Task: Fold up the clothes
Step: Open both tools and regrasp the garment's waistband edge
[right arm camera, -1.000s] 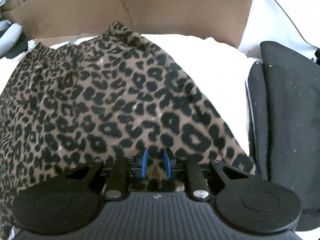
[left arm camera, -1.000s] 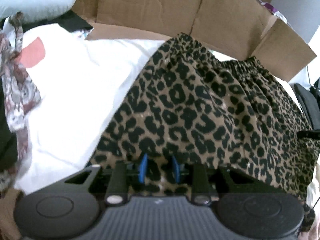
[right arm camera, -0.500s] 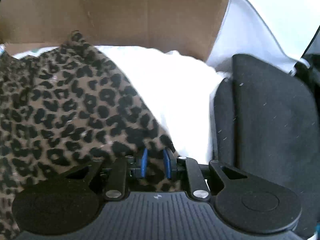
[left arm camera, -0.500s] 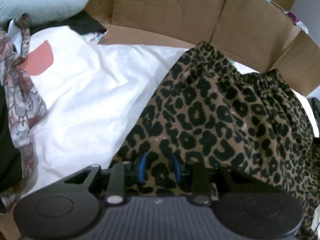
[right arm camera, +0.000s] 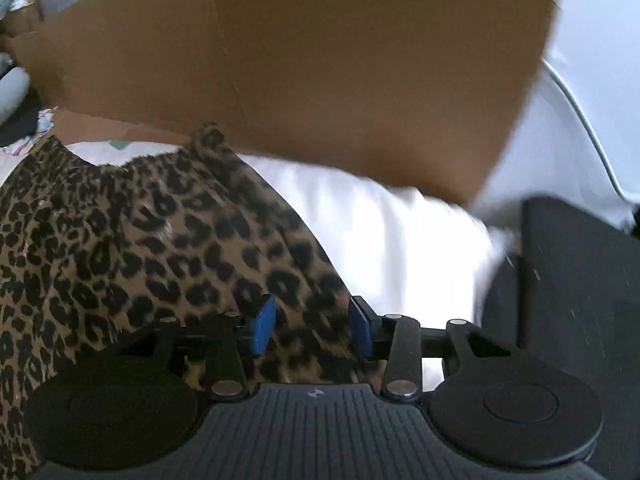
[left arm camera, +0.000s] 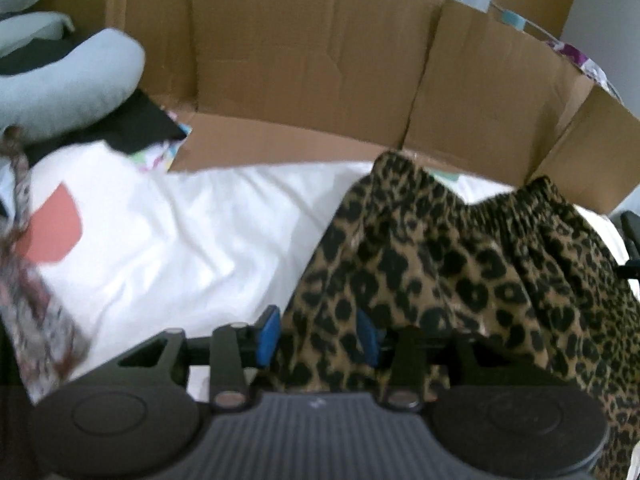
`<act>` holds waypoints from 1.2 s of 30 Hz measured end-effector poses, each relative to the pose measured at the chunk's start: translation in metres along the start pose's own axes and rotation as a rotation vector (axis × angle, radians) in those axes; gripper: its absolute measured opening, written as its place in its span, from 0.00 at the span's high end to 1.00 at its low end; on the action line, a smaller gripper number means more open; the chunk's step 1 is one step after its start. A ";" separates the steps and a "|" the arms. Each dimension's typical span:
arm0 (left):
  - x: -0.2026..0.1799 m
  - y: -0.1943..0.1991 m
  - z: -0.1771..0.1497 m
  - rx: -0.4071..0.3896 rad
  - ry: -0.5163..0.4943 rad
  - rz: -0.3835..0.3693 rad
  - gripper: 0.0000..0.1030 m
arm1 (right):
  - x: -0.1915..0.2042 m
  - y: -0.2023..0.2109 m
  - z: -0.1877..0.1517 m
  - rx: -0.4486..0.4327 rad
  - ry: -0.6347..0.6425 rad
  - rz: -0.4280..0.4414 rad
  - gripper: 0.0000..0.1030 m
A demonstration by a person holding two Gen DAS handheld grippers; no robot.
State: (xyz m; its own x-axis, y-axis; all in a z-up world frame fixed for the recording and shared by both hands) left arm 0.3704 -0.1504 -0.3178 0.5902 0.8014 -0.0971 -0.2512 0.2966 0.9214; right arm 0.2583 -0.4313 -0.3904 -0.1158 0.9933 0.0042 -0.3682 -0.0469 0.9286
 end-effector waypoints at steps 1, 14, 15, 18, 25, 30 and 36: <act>-0.001 -0.001 0.005 -0.005 -0.009 -0.005 0.53 | 0.004 -0.001 0.006 -0.006 0.014 0.006 0.54; -0.015 -0.030 0.060 0.005 -0.068 -0.075 0.43 | 0.041 -0.029 0.067 -0.025 0.152 0.033 0.44; -0.017 -0.034 0.065 0.010 -0.069 -0.079 0.43 | 0.044 -0.033 0.072 -0.021 0.160 0.031 0.44; -0.020 -0.045 0.078 0.019 -0.074 -0.075 0.43 | 0.052 -0.042 0.082 -0.019 0.184 0.029 0.44; -0.011 -0.062 0.101 0.067 -0.034 -0.140 0.91 | 0.068 -0.061 0.097 -0.015 0.213 0.050 0.80; 0.001 -0.060 0.102 0.054 -0.005 -0.154 0.98 | 0.065 -0.059 0.103 -0.031 0.184 0.025 0.95; 0.011 -0.074 0.096 0.075 0.034 -0.079 0.93 | 0.063 -0.072 0.107 0.007 0.149 -0.036 0.82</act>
State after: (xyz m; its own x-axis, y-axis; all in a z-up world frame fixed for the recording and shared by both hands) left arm 0.4686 -0.2135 -0.3512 0.5794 0.7945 -0.1817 -0.1460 0.3205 0.9359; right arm 0.3762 -0.3542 -0.4168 -0.2383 0.9676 -0.0836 -0.3680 -0.0103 0.9298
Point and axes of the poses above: each gripper's, at about its wrist camera, not at the fingertips, and y roughly against the way its jaws point, x to its left, z to its top, the point moved 2 cm from there along -y, roughly the way its jaws point, and after that the axes turned 14 degrees about x, right-handed, at the moved point
